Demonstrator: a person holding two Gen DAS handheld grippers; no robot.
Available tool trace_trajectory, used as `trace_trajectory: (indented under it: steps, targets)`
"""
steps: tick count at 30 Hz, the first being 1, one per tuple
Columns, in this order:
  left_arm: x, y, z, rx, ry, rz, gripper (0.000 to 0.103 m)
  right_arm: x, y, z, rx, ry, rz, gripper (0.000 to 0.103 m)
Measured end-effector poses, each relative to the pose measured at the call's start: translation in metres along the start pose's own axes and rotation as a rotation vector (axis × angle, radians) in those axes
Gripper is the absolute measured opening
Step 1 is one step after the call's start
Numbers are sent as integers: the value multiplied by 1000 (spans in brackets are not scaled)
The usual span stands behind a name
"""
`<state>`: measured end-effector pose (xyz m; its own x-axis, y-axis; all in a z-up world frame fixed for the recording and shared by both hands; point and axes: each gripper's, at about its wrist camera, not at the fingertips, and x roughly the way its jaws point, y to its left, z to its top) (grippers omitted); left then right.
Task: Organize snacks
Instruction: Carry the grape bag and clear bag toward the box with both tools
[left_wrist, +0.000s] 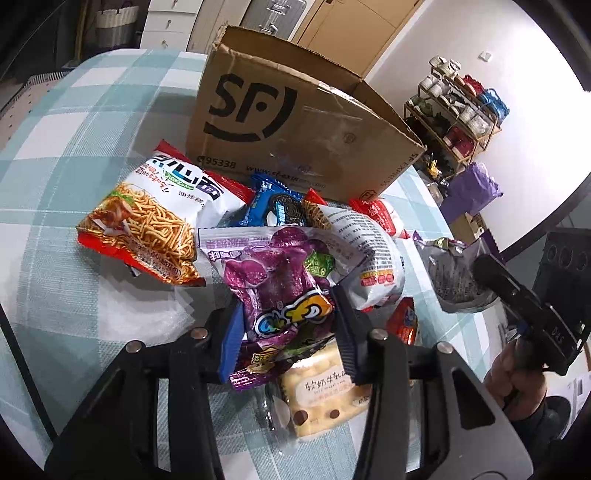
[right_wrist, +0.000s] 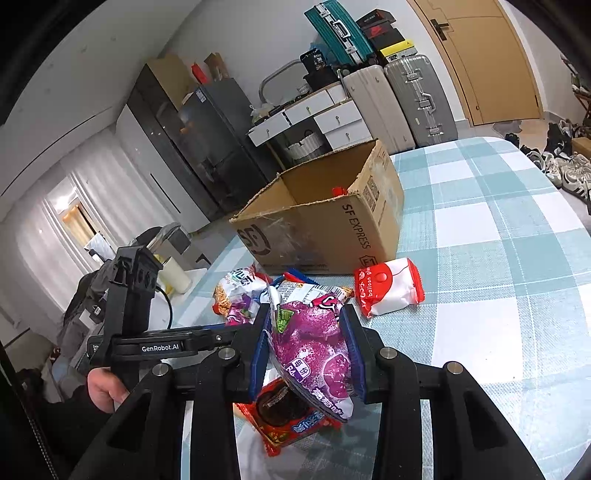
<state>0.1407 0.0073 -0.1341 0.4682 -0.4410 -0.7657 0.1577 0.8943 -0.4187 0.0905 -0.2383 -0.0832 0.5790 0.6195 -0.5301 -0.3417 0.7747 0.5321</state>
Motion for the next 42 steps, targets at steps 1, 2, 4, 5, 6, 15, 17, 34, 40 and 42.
trace_trajectory:
  steps: [1, 2, 4, 5, 6, 15, 17, 34, 40, 42]
  targets:
    - [0, -1, -1, 3, 1, 3, 41, 0, 0, 0, -1, -2, 0, 36]
    - [-2, 0, -3, 4, 1, 2, 40, 0, 1, 0, -2, -3, 1, 36]
    - [-5, 1, -5, 0, -2, 1, 40, -2, 3, 0, -7, -7, 1, 36]
    - [-7, 2, -5, -1, -3, 0, 40, -1, 3, 0, -8, -9, 2, 36]
    - [-8, 1, -6, 0, -6, 2, 40, -2, 4, 0, -8, -12, 2, 36]
    - [-28, -3, -10, 32, -47, 45, 40, -3, 8, 1, -16, -15, 3, 36]
    - [-34, -5, -10, 42, -58, 51, 40, -4, 12, 3, -23, -18, 7, 36]
    - [-89, -16, 2, 67, -149, 52, 40, -4, 33, 23, -61, -37, 62, 36]
    - [-111, -24, 16, 76, -193, 46, 40, -4, 43, 38, -85, -49, 86, 36]
    - [-121, -24, 24, 74, -214, 50, 40, -4, 46, 43, -95, -52, 90, 36]
